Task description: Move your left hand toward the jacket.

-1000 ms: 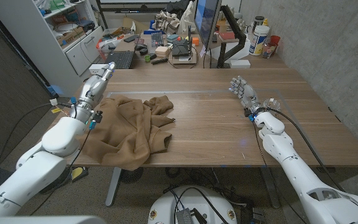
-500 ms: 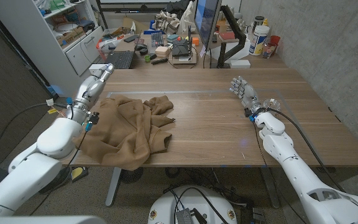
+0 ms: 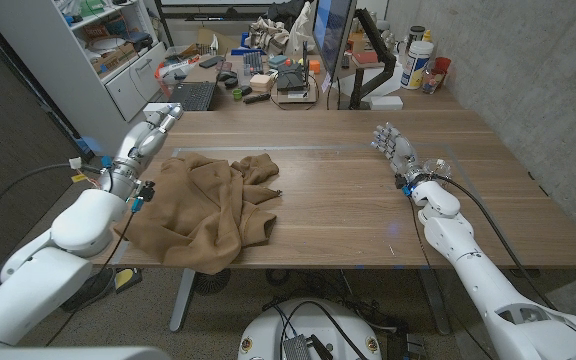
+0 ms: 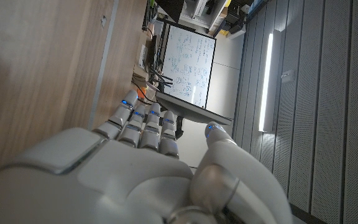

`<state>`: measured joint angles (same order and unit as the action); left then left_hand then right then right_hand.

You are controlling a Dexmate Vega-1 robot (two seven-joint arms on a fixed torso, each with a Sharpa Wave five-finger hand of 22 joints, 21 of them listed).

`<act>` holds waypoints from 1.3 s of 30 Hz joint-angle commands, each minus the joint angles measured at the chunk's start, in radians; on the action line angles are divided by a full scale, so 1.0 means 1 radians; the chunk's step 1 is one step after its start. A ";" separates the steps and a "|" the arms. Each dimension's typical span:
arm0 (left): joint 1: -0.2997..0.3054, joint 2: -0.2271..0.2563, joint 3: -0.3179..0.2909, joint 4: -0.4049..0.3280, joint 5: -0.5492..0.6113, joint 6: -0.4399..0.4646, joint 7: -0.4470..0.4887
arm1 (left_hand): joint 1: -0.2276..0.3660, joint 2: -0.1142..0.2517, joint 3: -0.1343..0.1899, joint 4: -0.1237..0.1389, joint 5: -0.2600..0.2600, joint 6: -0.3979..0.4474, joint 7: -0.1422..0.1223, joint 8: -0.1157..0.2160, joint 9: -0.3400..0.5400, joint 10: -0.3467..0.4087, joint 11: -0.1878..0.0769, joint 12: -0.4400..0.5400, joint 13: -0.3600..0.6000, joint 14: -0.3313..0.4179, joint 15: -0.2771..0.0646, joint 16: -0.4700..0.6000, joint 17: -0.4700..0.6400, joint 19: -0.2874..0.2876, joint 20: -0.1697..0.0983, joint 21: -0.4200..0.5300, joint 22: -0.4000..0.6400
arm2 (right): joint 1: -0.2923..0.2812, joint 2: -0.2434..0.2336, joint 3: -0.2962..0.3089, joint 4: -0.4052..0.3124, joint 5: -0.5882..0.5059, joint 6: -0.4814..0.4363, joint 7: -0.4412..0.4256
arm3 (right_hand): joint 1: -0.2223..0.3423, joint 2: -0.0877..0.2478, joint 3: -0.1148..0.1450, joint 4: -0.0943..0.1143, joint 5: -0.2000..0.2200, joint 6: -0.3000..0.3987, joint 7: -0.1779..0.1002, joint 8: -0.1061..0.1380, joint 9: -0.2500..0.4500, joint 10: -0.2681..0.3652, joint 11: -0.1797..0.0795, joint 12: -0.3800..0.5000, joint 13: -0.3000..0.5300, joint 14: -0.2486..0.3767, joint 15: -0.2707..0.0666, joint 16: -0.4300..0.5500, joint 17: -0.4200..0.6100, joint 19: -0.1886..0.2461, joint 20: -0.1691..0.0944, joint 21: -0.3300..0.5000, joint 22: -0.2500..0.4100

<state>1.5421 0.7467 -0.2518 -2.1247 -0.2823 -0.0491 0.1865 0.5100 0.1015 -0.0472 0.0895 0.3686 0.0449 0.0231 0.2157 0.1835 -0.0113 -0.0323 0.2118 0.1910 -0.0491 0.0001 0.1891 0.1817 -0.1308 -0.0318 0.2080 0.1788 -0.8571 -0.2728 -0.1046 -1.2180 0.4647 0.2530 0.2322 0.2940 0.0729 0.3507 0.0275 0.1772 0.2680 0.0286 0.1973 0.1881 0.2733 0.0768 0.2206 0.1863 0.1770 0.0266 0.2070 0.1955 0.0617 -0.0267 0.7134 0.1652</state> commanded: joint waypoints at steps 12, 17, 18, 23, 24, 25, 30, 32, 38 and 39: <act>0.042 -0.017 -0.056 -0.091 0.123 0.169 0.005 | 0.022 0.001 0.001 -0.007 0.002 0.007 0.002 0.000 0.005 0.002 -0.005 0.001 0.002 0.008 -0.002 0.004 0.002 0.002 0.003 -0.001 0.005 | 0.009 -0.004 0.011 0.025 0.006 0.009 0.018 | 0.008 0.002 0.003 -0.007 0.005 0.012 0.001 0.000 0.003 0.010 0.001 -0.001 0.002 0.006 0.002 -0.001 0.000 0.014 -0.002 -0.009 0.005; 0.048 -0.015 -0.058 -0.109 0.155 0.202 0.006 | 0.026 0.002 0.001 -0.009 0.002 0.007 0.002 -0.001 0.005 0.002 -0.005 0.000 0.003 0.008 -0.002 0.004 0.002 0.002 0.004 -0.001 0.005 | 0.012 -0.003 0.014 0.034 0.006 0.009 0.023 | 0.007 0.002 0.003 -0.008 0.005 0.012 0.001 0.000 0.003 0.012 0.004 -0.001 0.002 0.006 0.002 -0.001 0.000 0.015 -0.002 -0.011 0.005; 0.049 -0.016 -0.057 -0.112 0.162 0.207 0.007 | 0.026 0.002 0.002 -0.009 0.002 0.006 0.003 -0.001 0.005 0.003 -0.007 0.000 0.003 0.007 -0.002 0.004 0.002 0.003 0.003 -0.001 0.005 | 0.013 -0.003 0.014 0.035 0.006 0.011 0.024 | 0.007 0.002 0.003 -0.008 0.005 0.012 0.001 0.000 0.003 0.012 0.004 -0.001 0.002 0.007 0.001 -0.001 0.000 0.016 -0.002 -0.012 0.005; 0.050 -0.019 -0.053 -0.123 0.183 0.225 0.007 | 0.029 0.002 0.002 -0.010 0.001 0.006 0.003 -0.002 0.006 0.003 -0.006 0.000 0.003 0.008 -0.003 0.003 0.002 0.002 0.004 -0.002 0.005 | 0.015 -0.003 0.016 0.043 0.006 0.012 0.033 | 0.006 0.002 0.003 -0.008 0.004 0.013 0.001 0.000 0.003 0.010 -0.001 -0.001 0.002 0.006 0.003 -0.001 0.000 0.016 -0.002 -0.015 0.005; 0.050 -0.019 -0.052 -0.124 0.187 0.229 0.006 | 0.029 0.003 0.002 -0.011 0.001 0.006 0.001 -0.002 0.006 0.004 -0.006 0.000 0.003 0.007 -0.003 0.003 0.002 0.002 0.004 -0.002 0.005 | 0.015 -0.002 0.016 0.044 0.007 0.013 0.034 | 0.006 0.002 0.003 -0.008 0.004 0.012 0.001 0.000 0.003 0.010 0.000 -0.001 0.002 0.007 0.003 -0.001 0.000 0.017 -0.002 -0.015 0.005; 0.050 -0.020 -0.052 -0.125 0.191 0.231 0.007 | 0.030 0.003 0.002 -0.011 0.001 0.006 0.001 -0.002 0.006 0.003 -0.007 0.000 0.003 0.008 -0.004 0.003 0.002 0.002 0.005 -0.002 0.005 | 0.015 -0.003 0.017 0.044 0.007 0.013 0.035 | 0.006 0.002 0.003 -0.008 0.004 0.013 0.001 0.000 0.003 0.011 0.000 -0.001 0.002 0.007 0.002 -0.001 0.000 0.017 -0.002 -0.015 0.005; 0.048 -0.020 -0.050 -0.129 0.203 0.240 0.000 | 0.033 0.004 0.002 -0.012 0.001 0.003 0.000 -0.004 0.006 0.002 -0.012 -0.001 0.003 0.007 -0.006 0.003 0.002 0.002 0.006 -0.002 0.005 | 0.011 -0.005 0.021 0.040 0.007 0.009 0.037 | 0.006 0.003 0.003 -0.009 0.004 0.013 0.001 0.000 0.003 0.010 0.001 -0.002 0.002 0.007 0.003 -0.002 0.000 0.018 -0.002 -0.019 0.005; 0.048 -0.017 -0.051 -0.130 0.209 0.243 -0.003 | 0.034 0.004 0.002 -0.013 0.001 0.001 -0.001 -0.005 0.006 0.004 -0.011 0.000 0.003 0.007 -0.005 0.003 0.002 0.002 0.006 -0.002 0.005 | 0.010 -0.008 0.023 0.037 0.007 0.009 0.036 | 0.005 0.003 0.003 -0.009 0.004 0.012 0.001 -0.001 0.003 0.010 0.000 -0.001 0.002 0.007 0.003 -0.002 -0.001 0.018 -0.002 -0.020 0.005; 0.042 -0.006 -0.048 -0.130 0.230 0.256 -0.014 | 0.036 0.004 0.002 -0.014 0.001 0.003 -0.002 -0.005 0.006 0.006 -0.011 0.000 0.003 0.009 -0.007 0.003 0.002 0.004 0.007 -0.001 0.005 | 0.004 -0.014 0.026 0.025 0.004 0.005 0.030 | 0.005 0.003 0.002 -0.010 0.004 0.013 0.001 -0.001 0.003 0.010 -0.001 -0.002 0.002 0.006 0.002 -0.002 -0.001 0.019 -0.002 -0.023 0.005; 0.038 -0.004 -0.046 -0.128 0.231 0.256 -0.016 | 0.037 0.004 0.002 -0.014 0.001 0.003 -0.002 -0.005 0.006 0.007 -0.013 0.000 0.003 0.009 -0.007 0.003 0.002 0.004 0.007 -0.001 0.005 | 0.003 -0.015 0.026 0.024 0.005 0.004 0.030 | 0.005 0.003 0.002 -0.010 0.004 0.012 0.000 -0.001 0.003 0.010 0.000 -0.002 0.002 0.006 0.002 -0.002 -0.001 0.020 -0.002 -0.023 0.005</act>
<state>1.5888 0.7303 -0.3037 -2.2478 -0.0856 0.1822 0.1873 0.5332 0.1047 -0.0458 0.0769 0.3686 0.0447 0.0231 0.2087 0.1835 -0.0060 -0.0377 0.2118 0.1910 -0.0417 -0.0072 0.1891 0.1818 -0.1253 -0.0263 0.2080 0.1788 -0.8457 -0.2797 -0.0844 -1.1812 0.4707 0.2636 0.2645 0.2941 0.0729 0.3493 0.0206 0.1773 0.2716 0.0250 0.1973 0.1881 0.2771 0.0805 0.2206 0.1864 0.1769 0.0267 0.2078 0.1956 0.0707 -0.0287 0.6948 0.1651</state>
